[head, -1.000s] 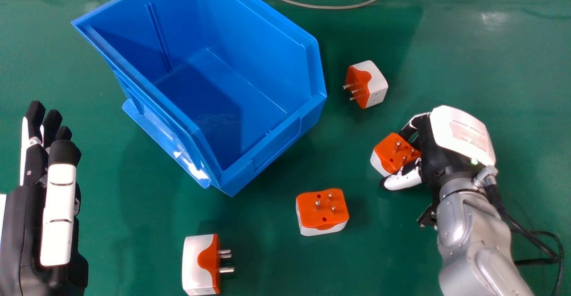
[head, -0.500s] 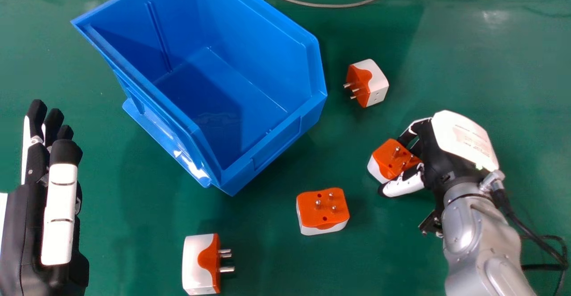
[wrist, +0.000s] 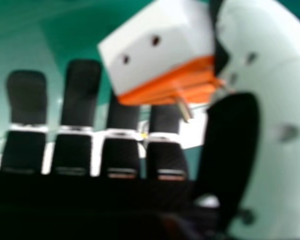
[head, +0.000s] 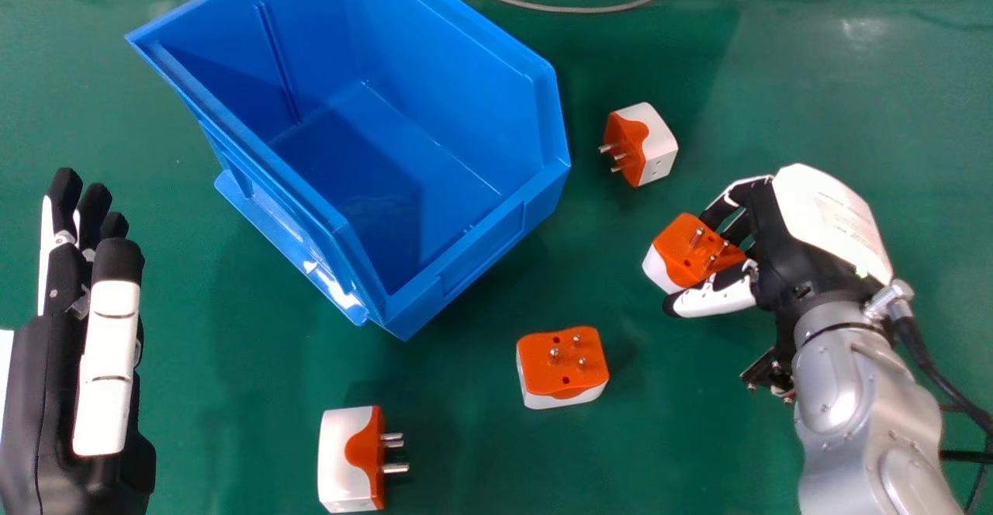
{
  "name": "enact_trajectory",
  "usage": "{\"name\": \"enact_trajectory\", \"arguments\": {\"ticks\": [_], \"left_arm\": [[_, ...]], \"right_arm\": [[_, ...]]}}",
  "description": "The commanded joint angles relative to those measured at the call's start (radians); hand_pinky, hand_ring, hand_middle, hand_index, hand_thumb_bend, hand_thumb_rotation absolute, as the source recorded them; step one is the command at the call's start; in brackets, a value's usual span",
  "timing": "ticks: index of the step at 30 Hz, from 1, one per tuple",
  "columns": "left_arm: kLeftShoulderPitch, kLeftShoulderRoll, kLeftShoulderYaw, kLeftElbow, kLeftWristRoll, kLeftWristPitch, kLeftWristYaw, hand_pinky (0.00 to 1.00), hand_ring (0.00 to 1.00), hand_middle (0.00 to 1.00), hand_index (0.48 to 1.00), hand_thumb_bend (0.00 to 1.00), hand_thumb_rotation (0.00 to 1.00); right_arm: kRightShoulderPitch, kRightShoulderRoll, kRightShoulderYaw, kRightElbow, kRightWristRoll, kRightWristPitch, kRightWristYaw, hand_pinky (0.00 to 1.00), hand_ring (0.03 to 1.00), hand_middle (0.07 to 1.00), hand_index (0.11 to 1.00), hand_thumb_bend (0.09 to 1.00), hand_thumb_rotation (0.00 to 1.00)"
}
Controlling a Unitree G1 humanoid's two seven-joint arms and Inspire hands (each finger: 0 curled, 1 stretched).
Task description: Pick all objects and put in blue box
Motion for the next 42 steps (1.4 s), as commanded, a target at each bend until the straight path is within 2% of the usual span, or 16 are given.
{"name": "enact_trajectory", "arguments": {"ticks": [1, 3, 7, 14, 18, 19, 21, 26, 28, 31, 34, 35, 39, 42], "left_arm": [[0.002, 0.011, 0.008, -0.009, -0.015, -0.004, -0.007, 1.0, 1.0, 1.0, 1.0, 0.68, 0.81], [0.003, 0.008, 0.008, -0.015, -0.007, 0.004, 0.001, 1.0, 1.0, 1.0, 1.0, 0.68, 0.81], [-0.001, 0.009, 0.008, -0.017, -0.002, 0.007, 0.004, 1.0, 1.0, 1.0, 1.0, 0.68, 0.81], [-0.006, 0.015, 0.012, -0.012, -0.005, 0.005, 0.002, 1.0, 1.0, 1.0, 1.0, 0.68, 0.8], [-0.007, 0.017, 0.012, -0.012, 0.005, 0.007, 0.008, 1.0, 1.0, 1.0, 1.0, 0.68, 0.8], [-0.007, 0.018, 0.011, -0.011, 0.004, 0.006, 0.007, 1.0, 1.0, 1.0, 1.0, 0.68, 0.8], [-0.008, 0.02, 0.01, -0.011, 0.004, 0.004, 0.005, 1.0, 1.0, 1.0, 1.0, 0.68, 0.8], [-0.007, 0.019, 0.01, -0.015, 0.002, 0.013, 0.01, 1.0, 1.0, 1.0, 1.0, 0.68, 0.81], [-0.01, 0.02, 0.011, -0.009, 0.001, 0.008, 0.008, 1.0, 1.0, 1.0, 1.0, 0.68, 0.81], [-0.008, 0.019, 0.009, -0.015, 0.004, 0.013, 0.011, 1.0, 1.0, 1.0, 1.0, 0.68, 0.81], [-0.009, 0.018, 0.009, -0.011, 0.001, 0.01, 0.009, 1.0, 1.0, 1.0, 1.0, 0.68, 0.81], [-0.012, 0.018, 0.01, -0.006, -0.004, 0.007, 0.007, 1.0, 1.0, 1.0, 1.0, 0.68, 0.81], [-0.016, 0.02, 0.012, 0.0, 0.006, 0.005, 0.01, 1.0, 1.0, 1.0, 1.0, 0.68, 0.8], [-0.019, 0.022, 0.011, 0.002, 0.004, 0.005, 0.007, 1.0, 1.0, 1.0, 1.0, 0.69, 0.8]], "right_arm": [[-0.002, -0.019, -0.015, -0.047, -0.014, -0.009, -0.003, 0.3, 0.437, 0.517, 0.532, 0.492, 0.0], [0.001, -0.025, -0.018, -0.064, -0.015, -0.009, 0.003, 0.3, 0.439, 0.519, 0.53, 0.492, 0.0], [0.015, -0.033, -0.023, -0.108, -0.024, -0.01, 0.005, 0.3, 0.438, 0.519, 0.529, 0.492, 0.0], [0.059, -0.044, -0.039, -0.254, -0.032, -0.009, 0.05, 0.31, 0.442, 0.525, 0.518, 0.493, 0.0], [0.08, -0.053, -0.04, -0.326, -0.049, -0.022, 0.066, 0.31, 0.448, 0.529, 0.508, 0.493, 0.0], [0.084, -0.051, -0.039, -0.345, -0.055, -0.017, 0.073, 0.31, 0.448, 0.529, 0.508, 0.493, 0.0], [0.094, -0.041, -0.043, -0.391, -0.059, -0.011, 0.087, 0.31, 0.45, 0.529, 0.503, 0.493, 0.0], [0.114, -0.025, -0.054, -0.463, -0.062, -0.023, 0.103, 0.32, 0.453, 0.533, 0.497, 0.493, 0.0], [0.115, -0.017, -0.054, -0.492, -0.069, -0.015, 0.119, 0.32, 0.453, 0.535, 0.496, 0.493, 0.0], [0.114, -0.004, -0.056, -0.52, -0.075, -0.011, 0.136, 0.31, 0.445, 0.529, 0.504, 0.491, 0.0], [0.111, 0.022, -0.057, -0.56, -0.068, -0.014, 0.145, 0.3, 0.436, 0.518, 0.512, 0.49, 0.0], [0.11, 0.033, -0.058, -0.571, -0.062, -0.016, 0.147, 0.3, 0.436, 0.518, 0.512, 0.49, 0.0], [0.108, 0.058, -0.056, -0.599, -0.054, -0.028, 0.158, 0.29, 0.419, 0.502, 0.528, 0.488, 0.0], [0.106, 0.076, -0.054, -0.619, -0.039, -0.028, 0.177, 0.28, 0.412, 0.498, 0.532, 0.487, 0.0]]}}
